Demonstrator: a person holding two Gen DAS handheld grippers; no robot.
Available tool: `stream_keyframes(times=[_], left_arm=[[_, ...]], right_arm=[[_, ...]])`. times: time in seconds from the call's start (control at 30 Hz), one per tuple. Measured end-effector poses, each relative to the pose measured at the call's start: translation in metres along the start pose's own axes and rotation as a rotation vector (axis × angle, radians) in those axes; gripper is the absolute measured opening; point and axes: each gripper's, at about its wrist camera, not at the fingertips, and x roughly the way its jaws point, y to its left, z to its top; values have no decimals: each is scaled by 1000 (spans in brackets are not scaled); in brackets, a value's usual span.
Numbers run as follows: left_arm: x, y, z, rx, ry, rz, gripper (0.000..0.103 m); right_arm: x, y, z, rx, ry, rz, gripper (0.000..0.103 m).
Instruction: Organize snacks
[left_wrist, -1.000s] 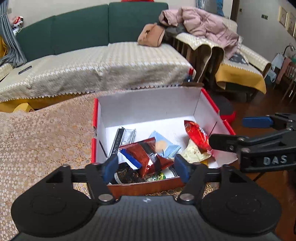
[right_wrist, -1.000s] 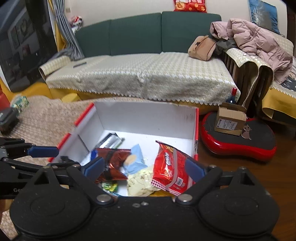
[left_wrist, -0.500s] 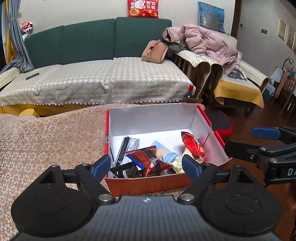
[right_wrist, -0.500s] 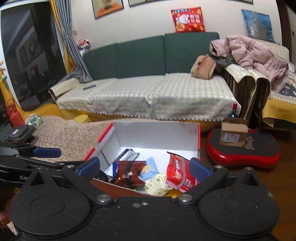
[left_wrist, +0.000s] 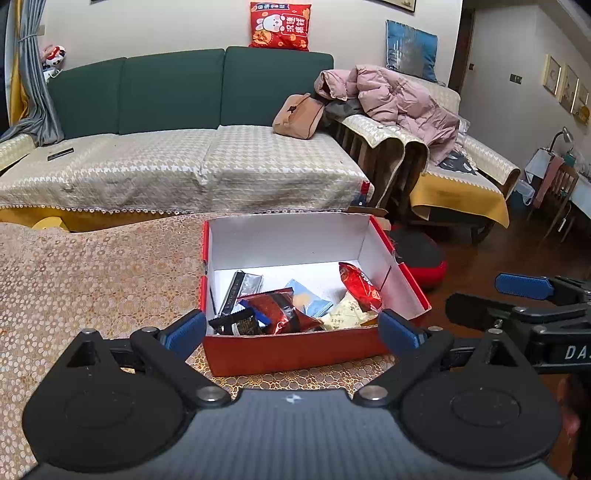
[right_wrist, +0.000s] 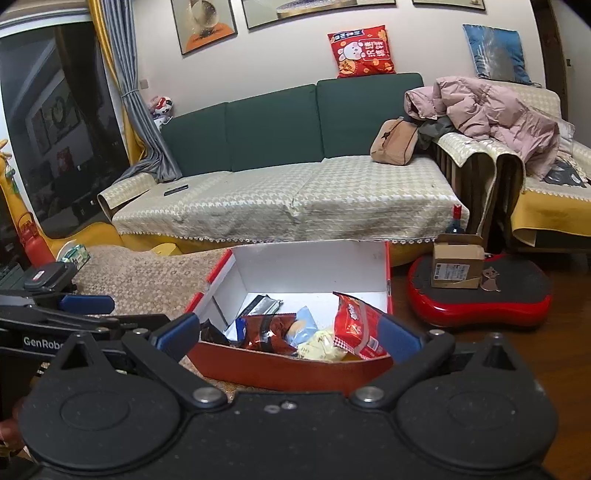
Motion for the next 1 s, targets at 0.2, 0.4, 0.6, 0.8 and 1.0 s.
stream_keyframes(times=[0.2,0.4,0.6,0.8,1.0], left_arm=[[-11,6,-5,-22,-11,17,100],[-17,10,-8,-26,-9,32,100],[-20,11,-11,-24,-4,33,100],[-21,10,-13,-22,-6,32,100],[-21,8,-14,-23,-9,30,100]], right_arm=[[-8,4,-2,17,-13,-13,103],[-7,7,-7,24,2,-19,103],[-7,8,-11,32,11,-17,103],[-8,8,-12,39,14,-16,103],[-7,9,-14,41,22,-19,103]])
